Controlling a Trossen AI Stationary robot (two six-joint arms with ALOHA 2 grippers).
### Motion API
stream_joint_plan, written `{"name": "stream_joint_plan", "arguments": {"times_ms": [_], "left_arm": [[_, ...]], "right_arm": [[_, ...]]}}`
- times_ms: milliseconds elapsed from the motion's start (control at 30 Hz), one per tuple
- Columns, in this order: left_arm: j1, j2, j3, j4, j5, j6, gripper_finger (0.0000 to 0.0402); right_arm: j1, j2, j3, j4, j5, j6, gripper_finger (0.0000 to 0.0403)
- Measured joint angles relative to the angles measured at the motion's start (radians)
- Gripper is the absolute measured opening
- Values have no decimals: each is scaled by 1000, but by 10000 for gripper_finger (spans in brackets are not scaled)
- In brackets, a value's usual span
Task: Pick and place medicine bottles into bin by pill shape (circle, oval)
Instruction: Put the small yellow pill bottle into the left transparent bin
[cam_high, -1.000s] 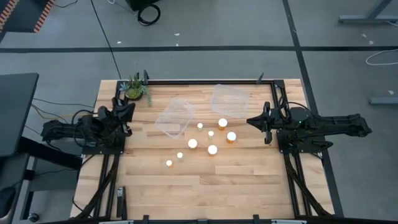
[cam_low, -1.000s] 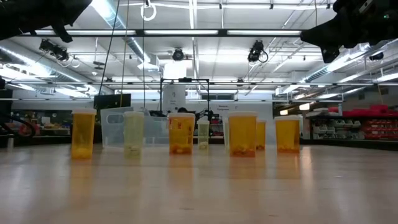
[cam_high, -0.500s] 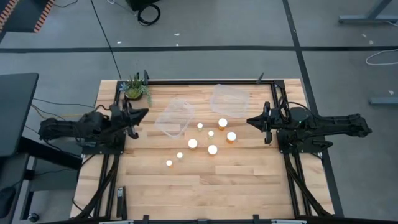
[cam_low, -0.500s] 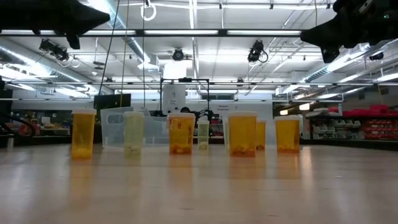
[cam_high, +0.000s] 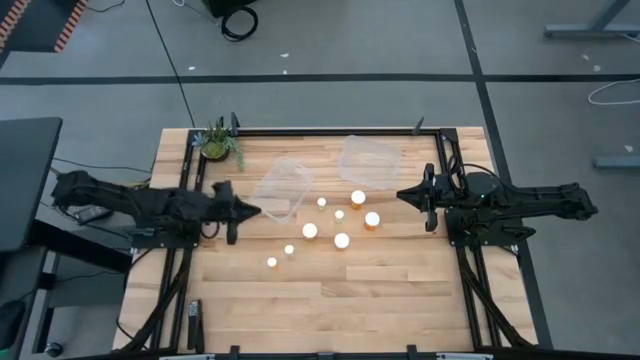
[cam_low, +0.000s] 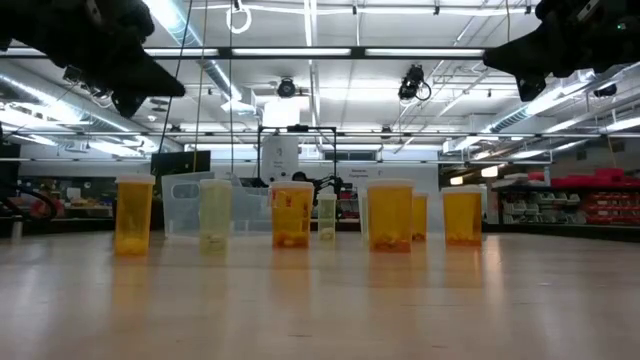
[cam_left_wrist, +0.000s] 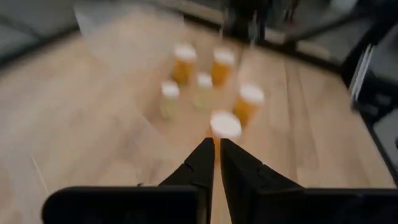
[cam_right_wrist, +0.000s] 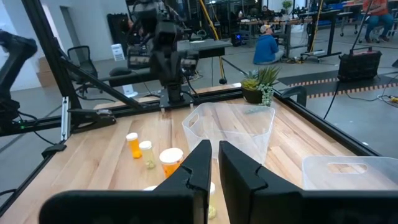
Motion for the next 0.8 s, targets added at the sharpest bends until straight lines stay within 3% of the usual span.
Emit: {"name": "stream_joint_plan", "arguments": {"times_ms": [400, 800], "left_arm": [[-146, 345, 142, -79, 8, -126, 111], [-178, 519, 304, -179, 4, -132, 187]], "right_arm": [[0, 0, 0, 0, 0, 0, 37], [0, 0, 0, 0, 0, 0, 37]]}}
